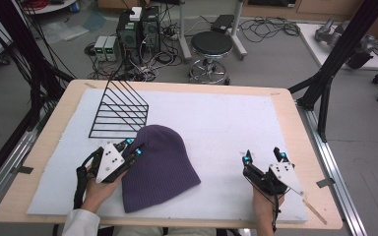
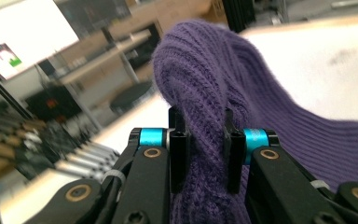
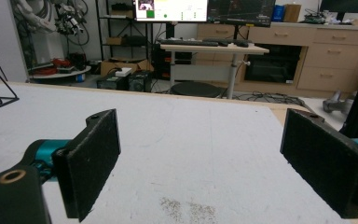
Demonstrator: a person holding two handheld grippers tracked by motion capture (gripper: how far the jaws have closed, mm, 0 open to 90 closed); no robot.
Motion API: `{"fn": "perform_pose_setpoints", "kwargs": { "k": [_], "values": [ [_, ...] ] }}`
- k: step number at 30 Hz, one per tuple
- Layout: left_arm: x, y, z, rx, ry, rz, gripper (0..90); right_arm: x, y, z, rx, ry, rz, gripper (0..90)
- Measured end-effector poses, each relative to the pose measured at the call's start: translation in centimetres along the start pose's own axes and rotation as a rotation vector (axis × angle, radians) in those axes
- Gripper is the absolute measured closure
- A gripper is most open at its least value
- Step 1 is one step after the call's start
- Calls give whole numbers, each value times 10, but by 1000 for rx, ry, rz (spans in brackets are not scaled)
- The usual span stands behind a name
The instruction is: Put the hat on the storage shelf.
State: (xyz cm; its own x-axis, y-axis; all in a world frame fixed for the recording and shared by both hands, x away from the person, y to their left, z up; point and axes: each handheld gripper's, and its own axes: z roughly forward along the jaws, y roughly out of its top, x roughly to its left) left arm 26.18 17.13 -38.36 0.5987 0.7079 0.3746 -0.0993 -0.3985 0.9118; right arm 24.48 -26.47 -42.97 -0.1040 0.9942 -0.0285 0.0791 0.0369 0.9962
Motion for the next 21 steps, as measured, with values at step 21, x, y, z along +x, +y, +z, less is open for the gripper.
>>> {"fn": "perform_pose_setpoints", "kwargs": {
  "k": [21],
  "values": [
    [23,56,-3,-290,13,-27,776,5,3,-5,-40,14,22,111]
  ]
}}
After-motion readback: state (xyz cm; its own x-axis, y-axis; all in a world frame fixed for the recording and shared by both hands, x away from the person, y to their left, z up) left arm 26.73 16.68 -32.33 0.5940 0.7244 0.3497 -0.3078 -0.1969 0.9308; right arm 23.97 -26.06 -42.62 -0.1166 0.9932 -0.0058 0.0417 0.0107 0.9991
